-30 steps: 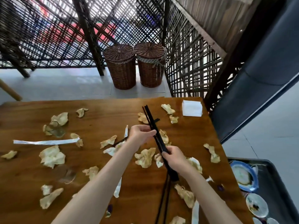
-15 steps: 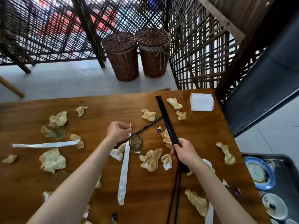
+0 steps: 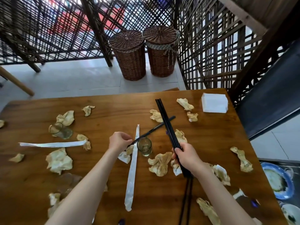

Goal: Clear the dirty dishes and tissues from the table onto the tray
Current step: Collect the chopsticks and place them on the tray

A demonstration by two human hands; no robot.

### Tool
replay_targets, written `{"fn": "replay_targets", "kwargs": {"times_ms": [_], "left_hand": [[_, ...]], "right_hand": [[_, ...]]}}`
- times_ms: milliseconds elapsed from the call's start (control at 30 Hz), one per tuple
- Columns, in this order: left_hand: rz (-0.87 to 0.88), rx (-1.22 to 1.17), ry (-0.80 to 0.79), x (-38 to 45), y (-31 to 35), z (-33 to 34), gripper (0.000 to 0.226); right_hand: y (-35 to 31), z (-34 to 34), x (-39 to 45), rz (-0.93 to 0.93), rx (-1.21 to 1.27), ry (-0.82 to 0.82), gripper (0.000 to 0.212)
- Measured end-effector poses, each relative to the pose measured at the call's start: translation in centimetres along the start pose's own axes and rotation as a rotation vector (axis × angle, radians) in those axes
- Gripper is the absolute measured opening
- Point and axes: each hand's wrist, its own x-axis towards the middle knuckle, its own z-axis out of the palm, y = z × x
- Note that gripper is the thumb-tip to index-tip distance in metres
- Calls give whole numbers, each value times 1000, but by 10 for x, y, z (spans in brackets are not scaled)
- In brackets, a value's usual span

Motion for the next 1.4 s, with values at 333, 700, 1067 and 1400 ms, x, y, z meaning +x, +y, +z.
{"fn": "replay_targets", "kwargs": {"times_ms": [333,700,1067,1400], "left_hand": [[64,234,49,-3,4,22,13],[111,404,44,1,-1,23,19],[-8,78,97,4,-9,-10,11],[61,10,86,-27,-5,-73,20]], "right_hand": [[5,24,9,11,58,-46,14],[14,19,6,28,75,-21,20],[0,9,-9,33,79,15,18],[-22,-20,-47,-4,28,65,17]]}}
